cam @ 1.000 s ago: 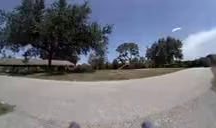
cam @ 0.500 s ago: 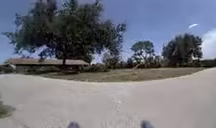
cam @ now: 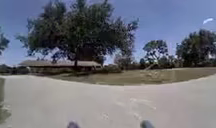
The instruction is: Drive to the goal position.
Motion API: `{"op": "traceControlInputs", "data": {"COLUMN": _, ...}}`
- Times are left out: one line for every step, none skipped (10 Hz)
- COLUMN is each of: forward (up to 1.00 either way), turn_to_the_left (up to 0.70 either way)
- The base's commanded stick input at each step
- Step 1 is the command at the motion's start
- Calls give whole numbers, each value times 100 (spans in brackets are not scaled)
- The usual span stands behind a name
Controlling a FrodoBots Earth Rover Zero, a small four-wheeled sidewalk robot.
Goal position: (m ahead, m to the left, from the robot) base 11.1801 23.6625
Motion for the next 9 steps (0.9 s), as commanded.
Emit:
{"op": "traceControlInputs", "data": {"forward": 30, "turn_to_the_left": 15}}
{"op": "traceControlInputs", "data": {"forward": 30, "turn_to_the_left": 15}}
{"op": "traceControlInputs", "data": {"forward": 30, "turn_to_the_left": 15}}
{"op": "traceControlInputs", "data": {"forward": 85, "turn_to_the_left": 34}}
{"op": "traceControlInputs", "data": {"forward": 85, "turn_to_the_left": 34}}
{"op": "traceControlInputs", "data": {"forward": 85, "turn_to_the_left": 34}}
{"op": "traceControlInputs", "data": {"forward": 85, "turn_to_the_left": 34}}
{"op": "traceControlInputs", "data": {"forward": 85, "turn_to_the_left": 34}}
{"op": "traceControlInputs", "data": {"forward": 85, "turn_to_the_left": 34}}
